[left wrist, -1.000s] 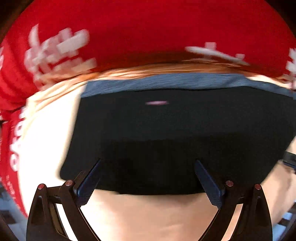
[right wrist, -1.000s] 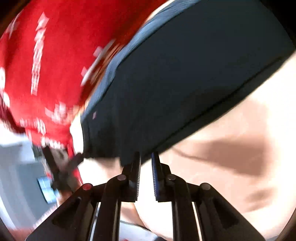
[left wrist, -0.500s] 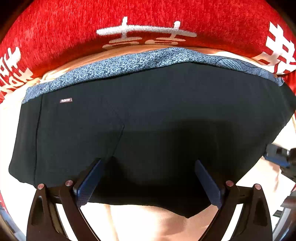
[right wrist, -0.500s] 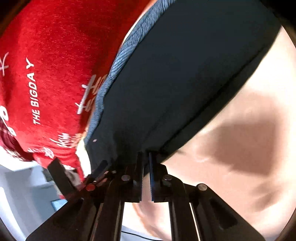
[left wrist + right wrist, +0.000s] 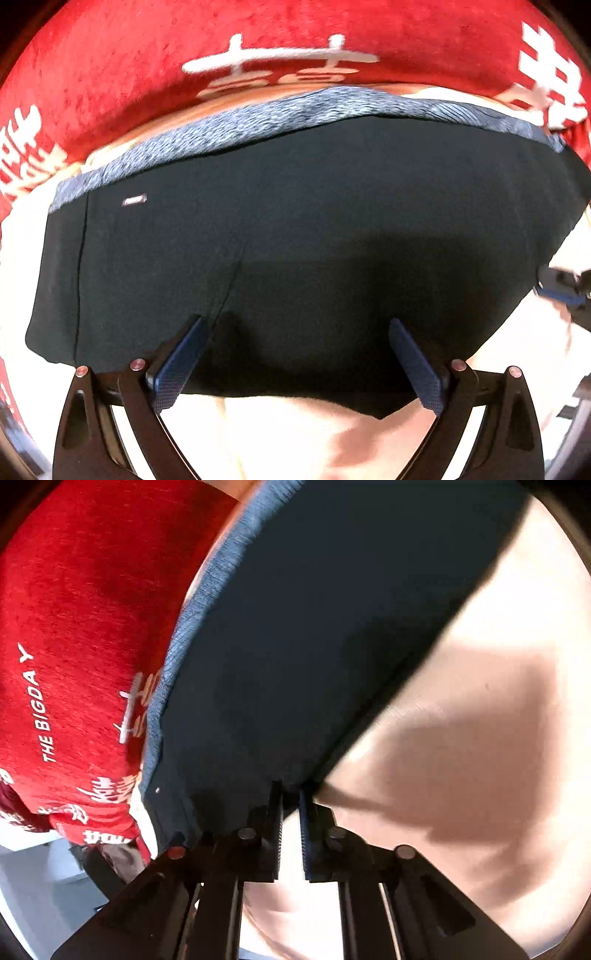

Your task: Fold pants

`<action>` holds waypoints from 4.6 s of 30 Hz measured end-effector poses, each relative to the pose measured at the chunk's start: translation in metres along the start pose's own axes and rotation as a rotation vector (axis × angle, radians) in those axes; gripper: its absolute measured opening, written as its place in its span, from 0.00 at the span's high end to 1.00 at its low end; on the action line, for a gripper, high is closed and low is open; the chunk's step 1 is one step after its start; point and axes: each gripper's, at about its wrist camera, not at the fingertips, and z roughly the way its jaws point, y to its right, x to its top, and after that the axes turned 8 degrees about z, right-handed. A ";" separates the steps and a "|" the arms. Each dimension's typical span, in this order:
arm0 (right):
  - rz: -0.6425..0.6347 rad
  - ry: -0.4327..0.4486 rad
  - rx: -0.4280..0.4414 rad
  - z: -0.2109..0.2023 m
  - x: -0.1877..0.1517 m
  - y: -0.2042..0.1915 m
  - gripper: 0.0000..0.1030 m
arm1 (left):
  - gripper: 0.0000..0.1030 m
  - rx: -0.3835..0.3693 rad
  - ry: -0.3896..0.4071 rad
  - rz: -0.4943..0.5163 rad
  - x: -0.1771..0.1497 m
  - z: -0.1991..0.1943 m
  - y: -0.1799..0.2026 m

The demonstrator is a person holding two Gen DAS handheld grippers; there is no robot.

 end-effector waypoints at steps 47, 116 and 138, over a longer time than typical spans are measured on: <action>-0.639 0.023 -0.325 0.050 -0.037 -0.133 0.54 | 0.04 0.343 -0.034 -0.241 -0.050 0.003 -0.156; -0.093 0.172 -0.253 -0.126 0.041 0.061 0.41 | 0.04 0.010 -0.105 0.176 0.116 -0.046 0.335; -0.087 0.402 -0.241 -0.166 0.130 0.063 0.53 | 0.01 0.035 -0.057 0.036 0.182 -0.003 0.375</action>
